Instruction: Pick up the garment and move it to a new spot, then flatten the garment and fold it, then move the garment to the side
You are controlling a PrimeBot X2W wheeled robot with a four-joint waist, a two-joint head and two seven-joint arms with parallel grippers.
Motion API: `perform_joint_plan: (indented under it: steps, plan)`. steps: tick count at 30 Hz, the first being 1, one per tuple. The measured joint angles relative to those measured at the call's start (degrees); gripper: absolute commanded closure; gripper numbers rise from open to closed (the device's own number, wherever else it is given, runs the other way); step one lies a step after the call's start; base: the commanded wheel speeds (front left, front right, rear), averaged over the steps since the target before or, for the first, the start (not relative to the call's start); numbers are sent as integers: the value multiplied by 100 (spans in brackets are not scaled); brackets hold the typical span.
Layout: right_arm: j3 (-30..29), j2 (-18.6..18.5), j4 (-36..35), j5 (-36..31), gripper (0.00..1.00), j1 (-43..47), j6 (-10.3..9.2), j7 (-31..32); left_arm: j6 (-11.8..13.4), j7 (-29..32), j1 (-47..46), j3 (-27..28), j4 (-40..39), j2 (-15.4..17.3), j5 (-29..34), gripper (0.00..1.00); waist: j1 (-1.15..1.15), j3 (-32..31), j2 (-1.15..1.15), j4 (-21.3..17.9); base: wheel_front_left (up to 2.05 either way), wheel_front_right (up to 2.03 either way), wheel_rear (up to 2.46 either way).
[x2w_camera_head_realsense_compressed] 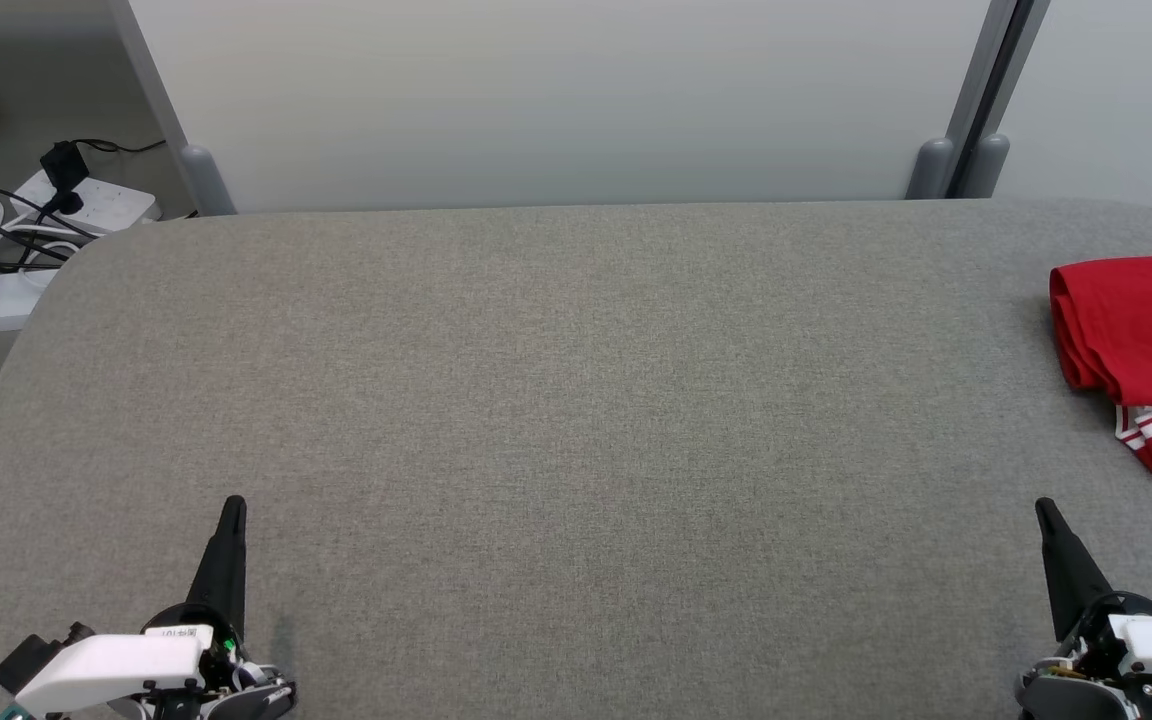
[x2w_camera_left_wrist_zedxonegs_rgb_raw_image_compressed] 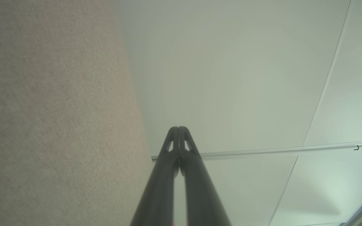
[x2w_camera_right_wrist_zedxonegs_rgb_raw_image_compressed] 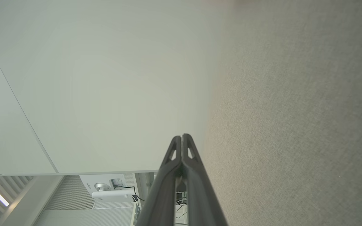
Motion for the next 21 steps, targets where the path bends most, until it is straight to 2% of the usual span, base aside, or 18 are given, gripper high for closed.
perform_joint_plan:
  steps: [21]
  plan:
    - [-1,0,0,0,100,0,0,0,1,0,0,1,0,0,0,100,0,0,0,0,0,0,0]
